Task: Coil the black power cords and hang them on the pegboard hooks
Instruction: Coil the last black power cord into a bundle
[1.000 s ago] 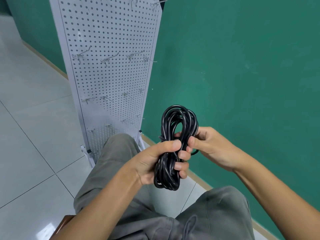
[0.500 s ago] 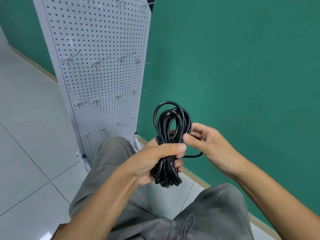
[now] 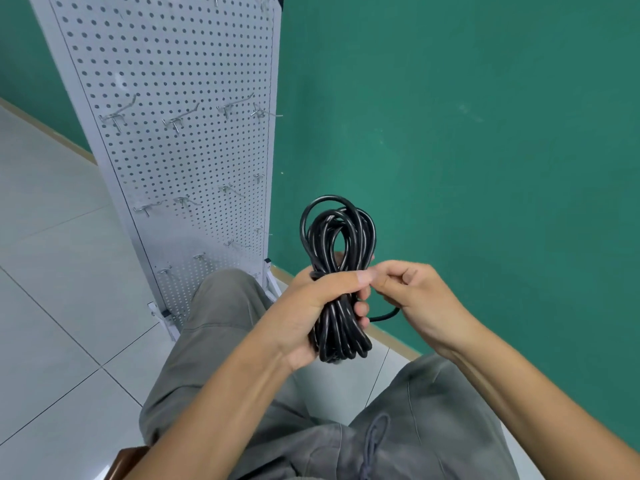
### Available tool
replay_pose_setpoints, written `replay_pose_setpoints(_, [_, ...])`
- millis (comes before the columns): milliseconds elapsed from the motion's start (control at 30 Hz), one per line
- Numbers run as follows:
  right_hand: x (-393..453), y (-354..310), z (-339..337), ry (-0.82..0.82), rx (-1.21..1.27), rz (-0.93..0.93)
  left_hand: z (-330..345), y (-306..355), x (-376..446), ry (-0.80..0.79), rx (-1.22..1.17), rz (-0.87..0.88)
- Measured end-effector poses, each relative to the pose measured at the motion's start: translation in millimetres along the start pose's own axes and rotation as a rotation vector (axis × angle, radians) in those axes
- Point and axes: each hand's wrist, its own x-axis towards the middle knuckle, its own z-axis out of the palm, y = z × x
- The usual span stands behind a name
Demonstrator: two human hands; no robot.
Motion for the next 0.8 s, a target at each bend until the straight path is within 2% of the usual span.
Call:
replay_pose_setpoints(133, [2.4,20.0,0.7,0.055,-0.095,0.0,1.6,-8.7,3.1,0.089,0.041,-0.017])
replay_pose_setpoints(267, [0.5,30.5,-0.8,0.083,-0.11,-0.018,-4.8,-9.6,6.9,0.093,0.141,0.0])
replay_pose_setpoints(367, [0.3,29.7,-1.0,0.092,-0.118,-0.025,-5.6,-5.4,7.2,0.103,0.113,-0.034])
replay_pose_setpoints(500, [-5.0,22.8,-0.7,0.08,-0.13,-0.03,-10.7,-5.1,9.5,0.173,0.261,0.008])
replay_pose_setpoints(600, [-15.7,11.3,-0.4,0.11,-0.241,-0.026,-13.1,-9.3,12.1,0.217,0.394,0.025])
replay_pose_setpoints(700, [-32.5,-5.5,-6.4,0.191,-0.326,-0.023,-21.8,-16.4,16.9,0.339,0.493,0.055])
replay_pose_setpoints(800, [-49.2,-26.5,-13.2,0.114,-0.492,-0.038,-35.5,-23.1,21.7,0.43,0.503,0.027])
